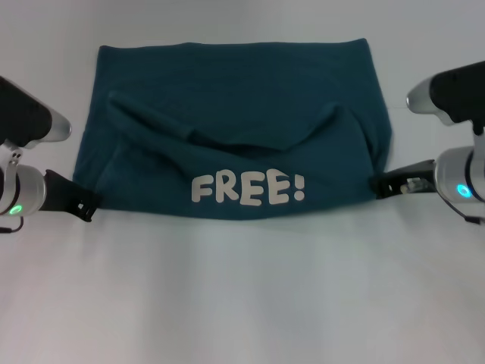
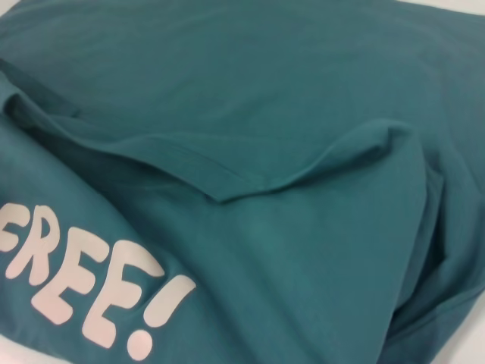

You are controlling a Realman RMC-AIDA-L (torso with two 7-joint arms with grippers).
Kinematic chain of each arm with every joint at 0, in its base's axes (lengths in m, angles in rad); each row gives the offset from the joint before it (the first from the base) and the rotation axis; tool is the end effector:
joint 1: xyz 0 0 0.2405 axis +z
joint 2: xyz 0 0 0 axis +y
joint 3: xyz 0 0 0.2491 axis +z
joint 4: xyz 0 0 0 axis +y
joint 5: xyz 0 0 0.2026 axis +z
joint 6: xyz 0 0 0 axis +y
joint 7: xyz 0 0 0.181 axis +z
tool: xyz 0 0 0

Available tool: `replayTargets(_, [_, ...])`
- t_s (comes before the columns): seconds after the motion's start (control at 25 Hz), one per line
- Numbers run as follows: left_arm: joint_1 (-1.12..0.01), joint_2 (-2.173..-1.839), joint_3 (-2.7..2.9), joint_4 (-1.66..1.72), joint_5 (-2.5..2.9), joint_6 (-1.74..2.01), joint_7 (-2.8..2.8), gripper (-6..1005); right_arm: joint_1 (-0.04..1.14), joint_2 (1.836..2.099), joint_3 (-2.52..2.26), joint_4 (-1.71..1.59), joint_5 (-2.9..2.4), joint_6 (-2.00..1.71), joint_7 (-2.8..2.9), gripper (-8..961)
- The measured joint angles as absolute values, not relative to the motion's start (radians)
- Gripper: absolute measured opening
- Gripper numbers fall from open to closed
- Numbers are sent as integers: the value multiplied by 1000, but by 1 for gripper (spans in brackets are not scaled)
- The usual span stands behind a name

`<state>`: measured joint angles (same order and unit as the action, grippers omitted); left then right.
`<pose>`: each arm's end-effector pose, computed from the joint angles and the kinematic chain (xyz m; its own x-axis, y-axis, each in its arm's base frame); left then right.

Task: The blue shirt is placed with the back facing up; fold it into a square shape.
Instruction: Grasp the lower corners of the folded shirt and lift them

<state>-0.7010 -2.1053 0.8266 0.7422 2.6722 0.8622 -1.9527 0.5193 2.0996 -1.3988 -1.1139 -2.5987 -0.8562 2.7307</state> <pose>-0.3020 0.4315 -0.0147 0.8039 0.5932 0.0431 0.4571 -0.5700 -0.6827 0.2373 0.4181 -0.0348 0.6611 -0.6944 -0.2841 -0.6763 -0.3876 -0.6264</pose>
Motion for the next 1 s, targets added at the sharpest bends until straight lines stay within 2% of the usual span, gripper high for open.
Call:
replayTargets(0.44, [-557, -2166, 872, 986, 2670, 1022, -1963, 59, 337, 2102, -1542, -1312, -2594, -879, 2753, 23])
replayTargets(0.6, [-525, -2170, 879, 1016, 2661, 1020, -1971, 63, 308, 2103, -1560, -1334, -2593, -879, 2753, 23])
replayTargets(1.0, [-536, -2165, 881, 1058, 2646, 993, -1977, 72, 306, 2103, -1565, -1330, -2592, -874, 2753, 23])
